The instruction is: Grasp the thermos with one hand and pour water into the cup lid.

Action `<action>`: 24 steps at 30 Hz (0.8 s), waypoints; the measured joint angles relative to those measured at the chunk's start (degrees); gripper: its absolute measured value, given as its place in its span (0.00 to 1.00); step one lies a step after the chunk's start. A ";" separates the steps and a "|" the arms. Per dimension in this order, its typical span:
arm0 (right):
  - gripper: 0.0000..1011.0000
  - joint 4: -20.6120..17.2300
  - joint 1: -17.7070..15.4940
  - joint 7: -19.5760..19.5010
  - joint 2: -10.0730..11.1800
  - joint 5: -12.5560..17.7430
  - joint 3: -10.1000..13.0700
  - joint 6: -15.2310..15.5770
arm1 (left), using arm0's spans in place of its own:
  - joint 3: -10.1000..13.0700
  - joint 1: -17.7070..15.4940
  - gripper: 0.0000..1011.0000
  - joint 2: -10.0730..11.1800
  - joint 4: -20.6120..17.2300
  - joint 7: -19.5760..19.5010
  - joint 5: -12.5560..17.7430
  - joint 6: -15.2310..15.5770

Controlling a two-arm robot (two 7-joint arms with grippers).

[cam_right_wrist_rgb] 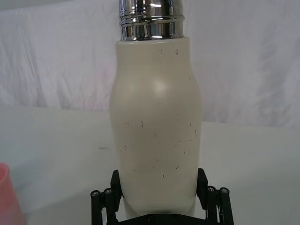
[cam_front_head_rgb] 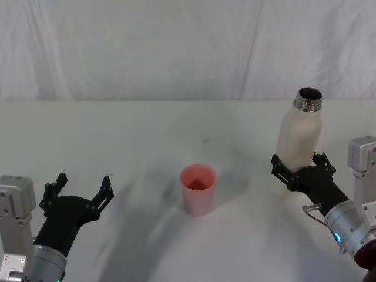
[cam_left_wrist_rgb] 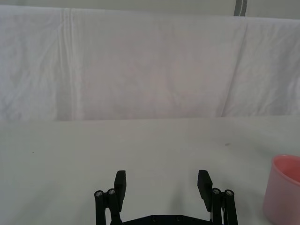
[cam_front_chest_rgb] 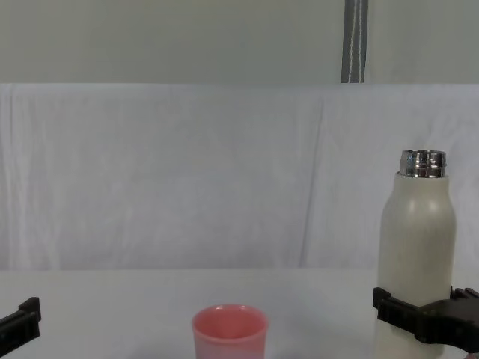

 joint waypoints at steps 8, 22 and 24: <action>0.95 -0.01 0.00 0.00 0.01 0.00 0.00 0.04 | 0.00 0.00 0.99 0.00 0.00 0.00 0.00 0.00; 0.95 -0.77 -0.46 -0.06 0.22 -0.31 -0.05 0.13 | 0.00 0.00 0.99 0.00 0.00 0.00 0.00 0.00; 0.95 -1.21 -0.62 -0.16 0.48 -0.90 -0.28 0.22 | 0.00 0.00 0.99 0.00 0.00 0.00 0.00 0.00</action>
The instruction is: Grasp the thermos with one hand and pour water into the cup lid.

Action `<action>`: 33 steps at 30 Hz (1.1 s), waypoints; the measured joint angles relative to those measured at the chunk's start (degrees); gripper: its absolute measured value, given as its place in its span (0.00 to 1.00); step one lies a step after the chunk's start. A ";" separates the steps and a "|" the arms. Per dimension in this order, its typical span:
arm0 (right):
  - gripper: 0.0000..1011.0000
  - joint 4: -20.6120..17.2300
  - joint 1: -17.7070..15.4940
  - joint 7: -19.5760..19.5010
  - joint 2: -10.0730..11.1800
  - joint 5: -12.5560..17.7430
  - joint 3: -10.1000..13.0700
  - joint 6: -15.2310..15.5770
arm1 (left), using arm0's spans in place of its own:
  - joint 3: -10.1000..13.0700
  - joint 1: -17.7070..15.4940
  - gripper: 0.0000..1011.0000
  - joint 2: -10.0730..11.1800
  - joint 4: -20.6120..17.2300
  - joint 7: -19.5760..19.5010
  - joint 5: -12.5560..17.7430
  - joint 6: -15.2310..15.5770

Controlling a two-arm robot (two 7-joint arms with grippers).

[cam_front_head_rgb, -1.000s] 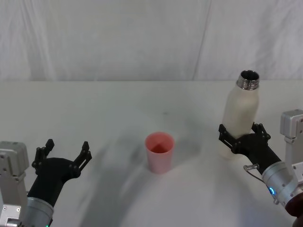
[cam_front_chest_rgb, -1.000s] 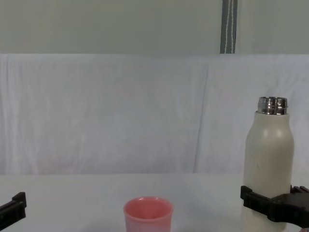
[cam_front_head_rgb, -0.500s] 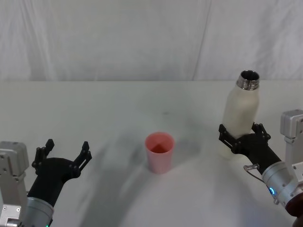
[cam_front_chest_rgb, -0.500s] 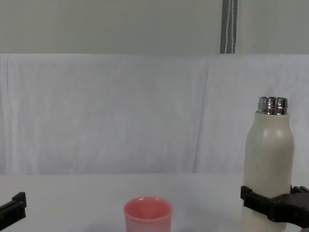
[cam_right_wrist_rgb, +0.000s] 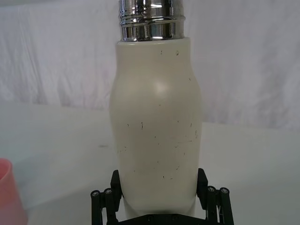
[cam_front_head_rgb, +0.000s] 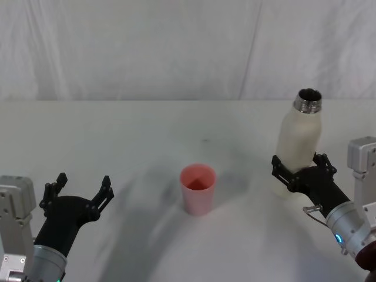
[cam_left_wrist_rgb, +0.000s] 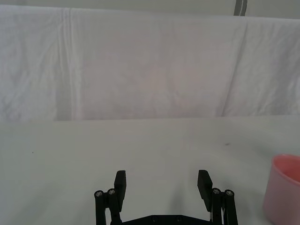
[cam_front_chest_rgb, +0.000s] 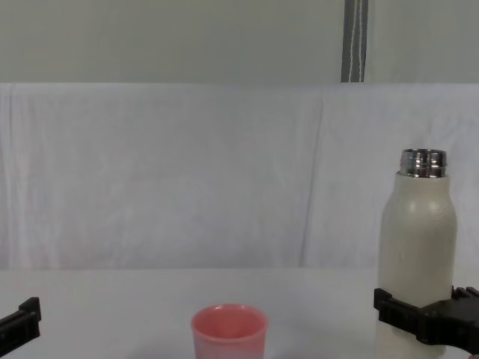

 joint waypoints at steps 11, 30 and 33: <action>0.95 -2.06 -0.28 -1.06 1.75 -4.82 -1.24 1.05 | 0.00 0.00 0.99 0.00 0.00 0.00 0.00 0.00; 0.95 -6.43 -0.11 -4.68 5.01 -20.90 -4.46 3.76 | 0.00 0.00 0.99 0.00 0.00 0.00 0.00 0.00; 0.95 -6.92 0.01 -5.08 5.46 -23.62 -5.10 4.09 | 0.00 0.00 0.99 0.00 0.00 0.00 0.00 0.00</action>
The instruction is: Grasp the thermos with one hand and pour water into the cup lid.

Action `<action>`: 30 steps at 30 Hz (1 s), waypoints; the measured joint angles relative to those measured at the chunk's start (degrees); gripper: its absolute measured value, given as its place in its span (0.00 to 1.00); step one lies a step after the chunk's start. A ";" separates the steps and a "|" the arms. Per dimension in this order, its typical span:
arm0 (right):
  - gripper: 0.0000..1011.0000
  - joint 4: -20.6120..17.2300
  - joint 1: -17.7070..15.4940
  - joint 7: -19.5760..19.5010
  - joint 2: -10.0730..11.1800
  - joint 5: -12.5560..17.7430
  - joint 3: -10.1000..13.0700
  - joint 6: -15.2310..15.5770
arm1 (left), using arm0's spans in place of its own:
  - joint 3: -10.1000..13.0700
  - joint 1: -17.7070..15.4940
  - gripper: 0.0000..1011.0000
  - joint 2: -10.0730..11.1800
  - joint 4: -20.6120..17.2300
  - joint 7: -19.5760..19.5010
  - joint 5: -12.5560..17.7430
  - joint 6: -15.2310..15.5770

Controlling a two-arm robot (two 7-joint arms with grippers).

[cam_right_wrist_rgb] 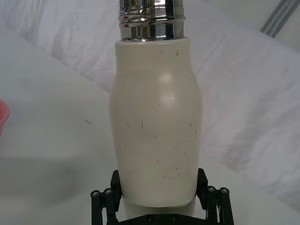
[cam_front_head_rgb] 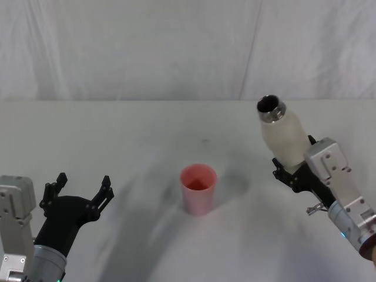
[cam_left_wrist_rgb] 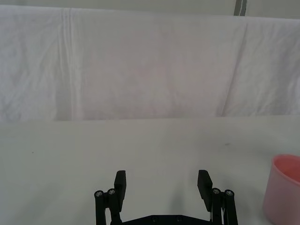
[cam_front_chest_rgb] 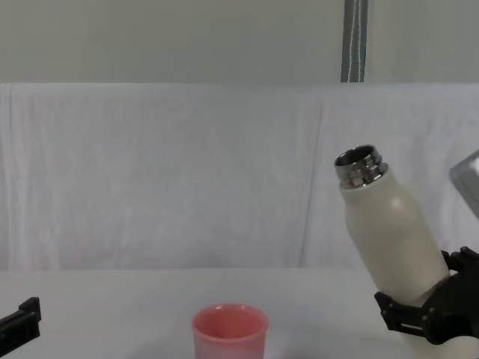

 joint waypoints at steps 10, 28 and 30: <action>0.95 -1.16 0.07 -0.56 1.61 -8.45 -1.99 0.87 | 0.00 0.00 0.99 0.00 0.00 0.00 0.00 0.00; 0.95 -1.74 0.31 -2.10 2.29 -20.25 -3.81 2.31 | 0.00 0.00 0.99 0.00 0.00 0.00 0.00 0.00; 0.95 -1.75 0.26 -2.15 2.26 -20.87 -3.79 2.33 | 0.00 0.00 0.99 0.00 0.00 0.00 0.00 0.00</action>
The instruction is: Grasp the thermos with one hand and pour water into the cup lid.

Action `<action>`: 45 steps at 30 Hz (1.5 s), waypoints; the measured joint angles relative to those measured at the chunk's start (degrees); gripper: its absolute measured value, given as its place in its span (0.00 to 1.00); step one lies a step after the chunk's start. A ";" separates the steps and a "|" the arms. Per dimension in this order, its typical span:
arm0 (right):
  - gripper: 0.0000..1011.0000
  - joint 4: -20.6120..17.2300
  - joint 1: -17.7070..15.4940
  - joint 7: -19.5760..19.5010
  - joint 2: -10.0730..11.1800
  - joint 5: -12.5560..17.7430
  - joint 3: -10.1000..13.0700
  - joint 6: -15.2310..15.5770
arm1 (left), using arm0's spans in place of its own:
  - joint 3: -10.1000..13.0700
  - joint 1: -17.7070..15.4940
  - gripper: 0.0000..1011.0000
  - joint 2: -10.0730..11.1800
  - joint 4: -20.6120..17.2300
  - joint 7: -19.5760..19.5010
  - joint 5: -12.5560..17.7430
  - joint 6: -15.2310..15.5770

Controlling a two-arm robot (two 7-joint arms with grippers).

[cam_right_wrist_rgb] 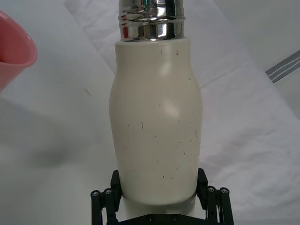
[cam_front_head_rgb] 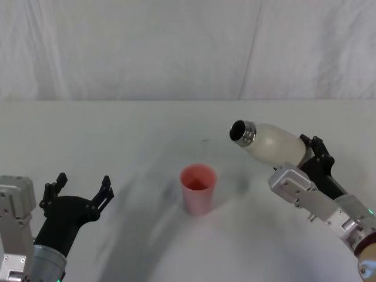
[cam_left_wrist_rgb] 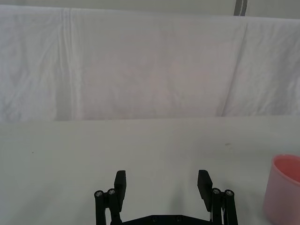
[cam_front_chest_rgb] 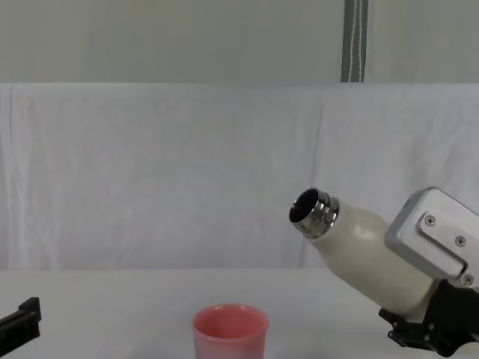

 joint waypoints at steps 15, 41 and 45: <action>0.95 -0.10 0.06 -0.42 0.28 -3.91 -0.35 -0.01 | 0.00 0.00 0.99 0.00 0.00 0.00 0.00 0.00; 0.95 -0.13 1.15 -1.10 1.87 -11.17 -2.71 1.38 | 0.00 0.00 0.99 0.00 0.00 0.00 0.00 0.00; 0.95 -0.11 1.23 -1.45 1.99 -11.88 -2.93 1.38 | 0.00 0.00 0.99 0.00 0.00 0.00 0.00 0.00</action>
